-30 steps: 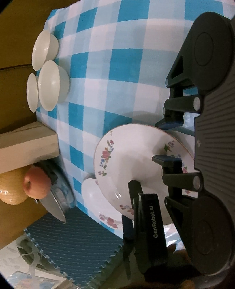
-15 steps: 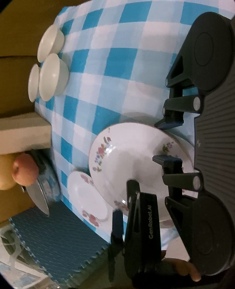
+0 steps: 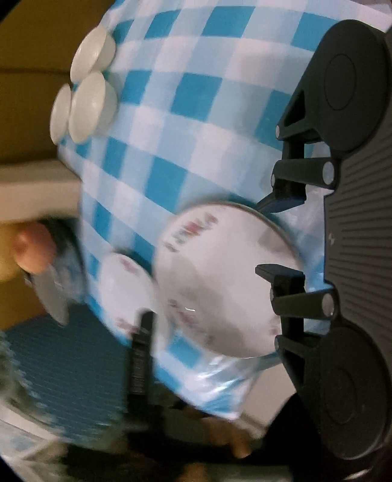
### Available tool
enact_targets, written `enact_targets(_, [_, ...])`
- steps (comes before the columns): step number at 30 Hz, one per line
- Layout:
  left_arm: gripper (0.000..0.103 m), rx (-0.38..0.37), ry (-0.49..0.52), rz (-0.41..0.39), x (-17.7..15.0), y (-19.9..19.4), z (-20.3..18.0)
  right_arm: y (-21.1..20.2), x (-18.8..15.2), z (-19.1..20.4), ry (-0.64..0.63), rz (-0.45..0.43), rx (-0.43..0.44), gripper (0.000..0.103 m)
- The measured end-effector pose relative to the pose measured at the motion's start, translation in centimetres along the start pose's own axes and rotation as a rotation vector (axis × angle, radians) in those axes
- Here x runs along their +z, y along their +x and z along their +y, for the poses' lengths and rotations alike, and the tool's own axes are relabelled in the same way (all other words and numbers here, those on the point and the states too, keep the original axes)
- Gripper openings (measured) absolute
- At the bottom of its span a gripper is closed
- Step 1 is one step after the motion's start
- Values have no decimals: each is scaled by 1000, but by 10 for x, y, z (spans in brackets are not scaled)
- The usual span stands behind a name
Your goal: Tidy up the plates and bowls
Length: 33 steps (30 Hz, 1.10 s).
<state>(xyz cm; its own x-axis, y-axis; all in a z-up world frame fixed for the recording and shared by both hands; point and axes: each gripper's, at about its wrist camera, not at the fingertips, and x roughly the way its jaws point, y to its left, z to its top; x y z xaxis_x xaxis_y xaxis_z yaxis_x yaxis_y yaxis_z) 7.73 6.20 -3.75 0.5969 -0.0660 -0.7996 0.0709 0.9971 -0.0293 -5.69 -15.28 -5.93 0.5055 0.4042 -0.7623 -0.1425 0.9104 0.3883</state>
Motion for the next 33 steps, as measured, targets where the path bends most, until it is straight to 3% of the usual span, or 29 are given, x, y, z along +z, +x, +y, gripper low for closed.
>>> enact_targets(6, [87, 136, -52, 27, 16, 21, 24, 20, 48, -1, 31, -21, -21, 32])
enact_targets(10, [87, 156, -130, 23, 22, 25, 46, 48, 81, 7, 13, -34, -21, 32])
enact_targets(17, [90, 220, -157, 38, 30, 48, 65, 94, 113, 16, 29, -23, 3, 33])
enact_targets(25, [90, 145, -239, 48, 32, 65, 87, 128, 129, 24, 18, -7, 22, 38])
enact_targets(27, [88, 143, -230, 79, 33, 76, 86, 135, 130, 23, 28, 6, 26, 38])
enact_targets(33, [89, 106, -192, 63, 35, 83, 78, 147, 133, 24, 26, 7, 44, 38])
